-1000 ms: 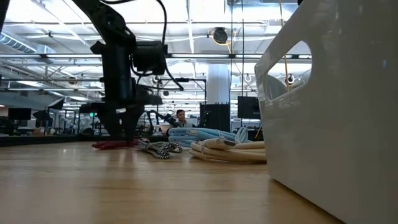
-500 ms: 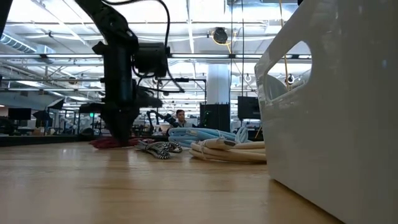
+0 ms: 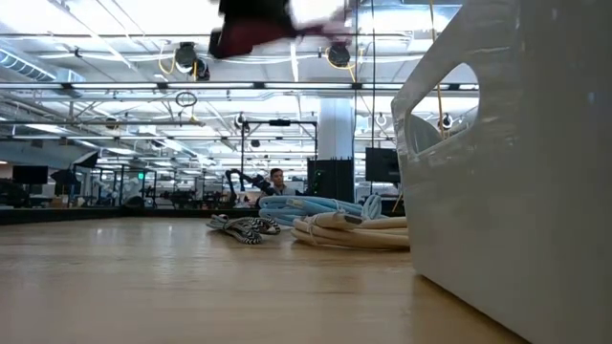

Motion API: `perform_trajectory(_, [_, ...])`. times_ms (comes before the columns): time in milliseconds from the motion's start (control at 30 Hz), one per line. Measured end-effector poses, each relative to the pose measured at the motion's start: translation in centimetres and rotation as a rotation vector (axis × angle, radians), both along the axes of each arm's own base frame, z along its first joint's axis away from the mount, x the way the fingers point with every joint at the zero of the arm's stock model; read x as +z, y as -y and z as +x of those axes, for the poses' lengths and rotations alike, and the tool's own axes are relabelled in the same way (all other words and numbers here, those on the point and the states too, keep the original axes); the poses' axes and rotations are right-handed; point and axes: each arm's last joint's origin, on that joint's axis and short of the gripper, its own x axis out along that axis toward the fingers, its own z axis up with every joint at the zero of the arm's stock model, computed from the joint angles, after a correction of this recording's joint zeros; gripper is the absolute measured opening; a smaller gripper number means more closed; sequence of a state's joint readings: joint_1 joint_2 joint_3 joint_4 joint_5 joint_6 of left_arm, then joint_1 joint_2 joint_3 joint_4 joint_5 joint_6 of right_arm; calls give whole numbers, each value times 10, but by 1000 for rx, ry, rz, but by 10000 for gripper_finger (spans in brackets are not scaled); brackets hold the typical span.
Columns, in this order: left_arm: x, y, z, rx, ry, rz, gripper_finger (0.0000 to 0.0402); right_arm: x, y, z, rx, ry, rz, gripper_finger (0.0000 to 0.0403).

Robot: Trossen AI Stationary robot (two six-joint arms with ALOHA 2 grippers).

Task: Pick & Place USB Port
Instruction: Put the pink and black USB cable into the gray bin

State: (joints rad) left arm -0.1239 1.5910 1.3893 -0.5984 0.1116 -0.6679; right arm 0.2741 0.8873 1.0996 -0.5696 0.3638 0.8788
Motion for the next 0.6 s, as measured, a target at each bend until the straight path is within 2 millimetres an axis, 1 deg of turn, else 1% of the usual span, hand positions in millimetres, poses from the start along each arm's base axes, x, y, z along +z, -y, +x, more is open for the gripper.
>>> perform_trajectory(67, [9, 13, 5, -49, 6, 12, 11, 0, 5, -14, -31, -23, -3, 160])
perform_trajectory(167, [16, 28, 17, -109, 2, 31, 11, -2, 13, -36, -92, -74, -8, 160])
perform_trajectory(267, [11, 35, 34, -177, -43, 30, 11, -3, 20, -54, -151, -95, -2, 160])
perform_trajectory(367, [-2, 41, 60, -249, -83, 28, 11, -2, 22, -61, -159, -79, 6, 160])
perform_trajectory(467, [-8, 47, 88, -326, -74, 35, 11, -1, 23, -63, -156, -70, 8, 160])
perform_trajectory(567, [-16, 52, 107, -397, -129, 76, 11, -1, 23, -63, -151, -76, -3, 160])
perform_trajectory(600, [-22, 53, 112, -423, -159, 91, 11, -1, 23, -62, -149, -79, -8, 160])
